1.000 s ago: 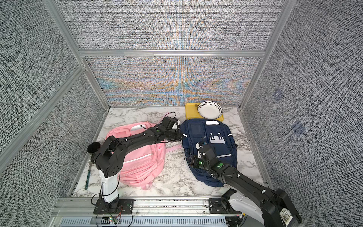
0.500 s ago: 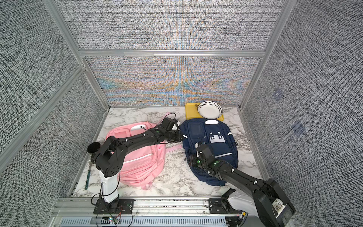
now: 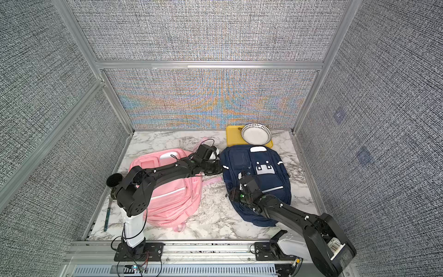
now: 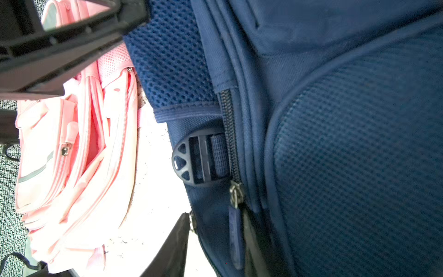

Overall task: Zip up the backpack
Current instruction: Zip the zipper on the backpack.

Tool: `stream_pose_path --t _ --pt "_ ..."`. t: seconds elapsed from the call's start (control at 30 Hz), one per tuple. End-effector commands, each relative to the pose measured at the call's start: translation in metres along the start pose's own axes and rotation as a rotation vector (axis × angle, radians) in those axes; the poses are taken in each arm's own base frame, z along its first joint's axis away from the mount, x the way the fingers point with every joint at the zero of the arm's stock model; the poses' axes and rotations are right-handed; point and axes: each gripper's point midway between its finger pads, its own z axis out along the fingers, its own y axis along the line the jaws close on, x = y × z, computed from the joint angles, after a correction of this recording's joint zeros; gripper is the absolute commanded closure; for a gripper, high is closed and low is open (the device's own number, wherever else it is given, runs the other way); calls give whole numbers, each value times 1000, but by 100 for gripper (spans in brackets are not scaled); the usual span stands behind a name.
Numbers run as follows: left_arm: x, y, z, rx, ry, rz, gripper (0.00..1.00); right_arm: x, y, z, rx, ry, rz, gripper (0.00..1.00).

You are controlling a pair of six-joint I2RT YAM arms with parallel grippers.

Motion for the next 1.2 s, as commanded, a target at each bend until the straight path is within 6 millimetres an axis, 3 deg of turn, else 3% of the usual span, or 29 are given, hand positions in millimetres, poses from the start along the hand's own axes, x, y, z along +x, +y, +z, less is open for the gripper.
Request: stream_pose_path --t 0.0,0.13,0.33,0.47,0.8,1.17 --pt "-7 -12 -2 52 -20 19 91 -2 -4 -1 20 -17 3 67" --pt "-7 -12 0 55 -15 19 91 -3 -5 -3 20 -22 9 72" --pt "-6 -9 2 49 -10 15 91 -1 -7 -2 26 -18 11 91" --pt "-6 -6 3 43 -12 10 91 0 -8 -1 31 -11 14 98" --pt "-14 7 1 18 -27 -20 91 8 -16 0 69 27 20 100" --pt "-47 52 -4 -44 -75 -98 91 29 -24 -9 130 152 -26 100"
